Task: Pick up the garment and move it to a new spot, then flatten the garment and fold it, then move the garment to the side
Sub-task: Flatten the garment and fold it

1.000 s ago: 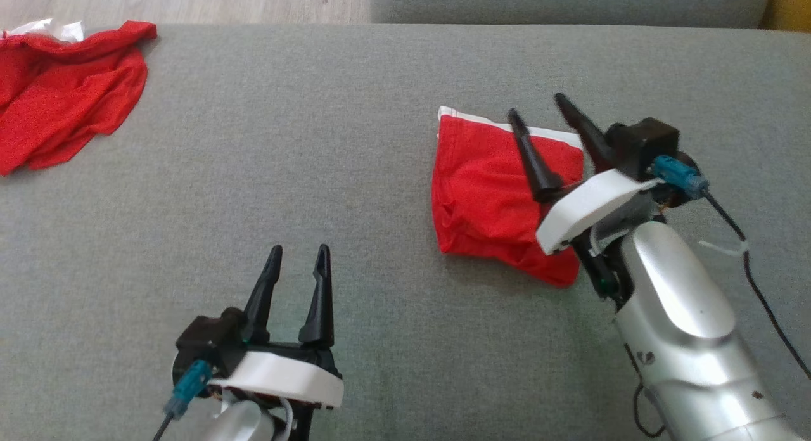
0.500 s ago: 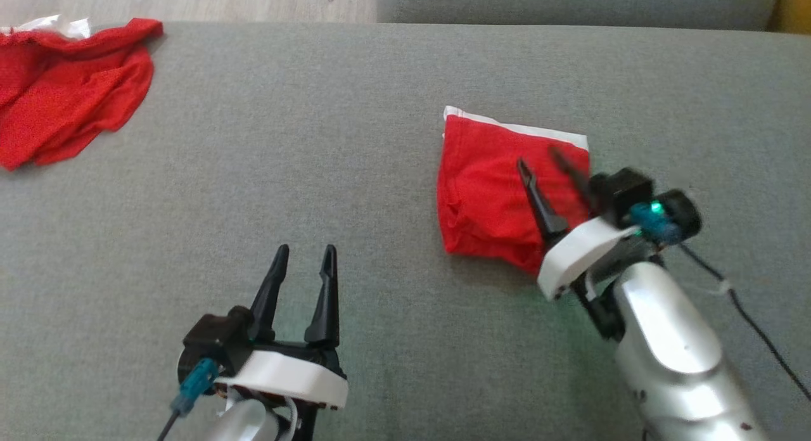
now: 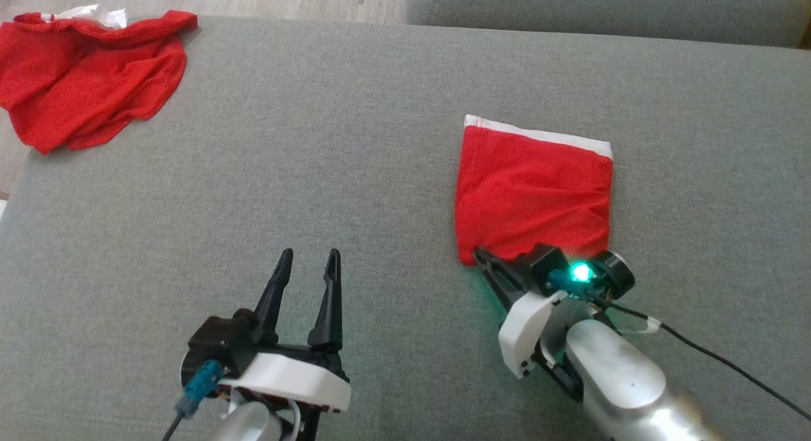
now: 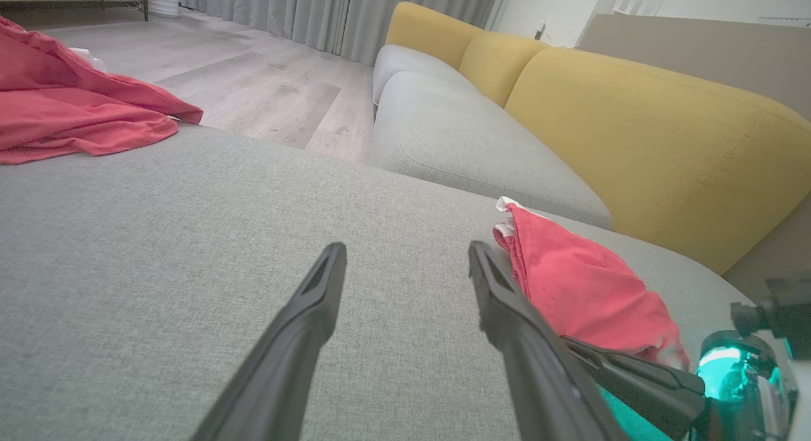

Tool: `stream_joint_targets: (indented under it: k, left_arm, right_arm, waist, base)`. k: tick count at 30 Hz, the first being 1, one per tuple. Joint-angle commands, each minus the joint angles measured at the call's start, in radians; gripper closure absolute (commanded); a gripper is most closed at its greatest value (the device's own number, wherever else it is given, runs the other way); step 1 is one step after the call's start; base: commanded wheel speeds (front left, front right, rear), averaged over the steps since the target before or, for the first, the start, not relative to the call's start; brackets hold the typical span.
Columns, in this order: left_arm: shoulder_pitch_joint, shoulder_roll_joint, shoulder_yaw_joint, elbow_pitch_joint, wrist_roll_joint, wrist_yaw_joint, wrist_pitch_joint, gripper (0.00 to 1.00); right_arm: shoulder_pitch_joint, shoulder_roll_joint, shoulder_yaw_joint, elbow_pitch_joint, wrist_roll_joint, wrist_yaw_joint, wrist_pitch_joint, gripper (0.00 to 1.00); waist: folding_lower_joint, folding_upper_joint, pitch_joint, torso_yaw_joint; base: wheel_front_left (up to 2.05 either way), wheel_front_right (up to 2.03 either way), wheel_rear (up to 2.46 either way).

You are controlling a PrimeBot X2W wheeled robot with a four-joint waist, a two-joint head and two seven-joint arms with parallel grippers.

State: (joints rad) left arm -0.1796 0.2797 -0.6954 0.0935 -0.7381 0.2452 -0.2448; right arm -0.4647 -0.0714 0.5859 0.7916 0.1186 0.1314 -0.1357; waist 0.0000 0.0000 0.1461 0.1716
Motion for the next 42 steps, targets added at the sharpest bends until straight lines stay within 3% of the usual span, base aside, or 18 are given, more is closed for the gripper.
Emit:
stream_joint_targets:
  k: [1,6,7,8,10,11,19,29,34,42]
  left_arm:
    - [-0.036,0.011,0.03,-0.024,0.003,-0.001,-0.008,0.0]
    - [-0.028,0.017,0.04,-0.018,-0.003,0.002,-0.009,0.0]
    - [-0.027,0.018,0.043,-0.017,-0.003,0.003,-0.01,0.0]
    - [-0.025,0.019,0.044,-0.017,-0.003,0.003,-0.01,0.0]
    - [-0.022,0.023,0.047,-0.018,-0.001,0.004,-0.011,0.0]
    - [-0.02,0.025,0.048,-0.018,0.0,0.005,-0.011,0.0]
    - [-0.01,0.037,0.059,-0.006,0.019,0.012,-0.013,0.0]
    - [0.045,0.033,0.113,0.015,0.036,0.014,-0.016,0.0]
    - [0.097,0.026,0.162,0.019,0.069,0.013,-0.017,0.0]
    - [0.162,0.002,0.22,0.03,0.108,-0.014,-0.017,0.0]
  right_arm:
    - [-0.043,0.018,0.035,-0.008,0.012,-0.001,-0.015,1.0]
    - [-0.072,0.02,0.079,0.025,0.043,-0.001,-0.063,1.0]
    - [-0.077,0.02,0.081,0.023,0.046,-0.001,-0.074,0.75]
    - [-0.082,0.02,0.082,0.02,0.048,-0.001,-0.084,0.65]
    - [-0.086,0.02,0.072,0.003,0.053,-0.001,-0.102,0.11]
    - [-0.085,0.02,0.06,-0.009,0.054,-0.001,-0.108,0.0]
    - [0.006,0.019,-0.156,-0.164,-0.004,-0.001,-0.125,0.0]
    - [0.295,0.021,-0.473,-0.425,-0.037,-0.001,-0.12,0.0]
    - [0.415,0.021,-0.528,-0.53,-0.007,-0.001,-0.087,0.0]
    - [0.493,0.021,-0.532,-0.611,0.032,-0.001,-0.047,0.0]
  waist:
    - [0.0,0.0,-0.003,0.0]
    - [0.0,0.0,-0.016,-0.017]
    - [0.0,0.0,-0.02,-0.023]
    - [0.0,0.0,-0.023,-0.028]
    - [0.0,0.0,-0.033,-0.04]
    - [0.0,0.0,-0.038,-0.046]
    - [0.0,0.0,-0.09,-0.094]
    - [0.0,0.0,-0.135,-0.123]
    - [0.0,0.0,-0.145,-0.126]
    - [0.0,0.0,-0.152,-0.117]
  base:
    - [0.0,0.0,0.0]
    - [0.0,0.0,0.0]
    - [0.0,0.0,0.0]
    - [0.0,0.0,0.0]
    - [0.0,0.0,0.0]
    - [0.0,0.0,0.0]
    - [0.0,0.0,0.0]
    - [0.0,0.0,0.0]
    - [0.0,0.0,0.0]
    - [0.0,0.0,0.0]
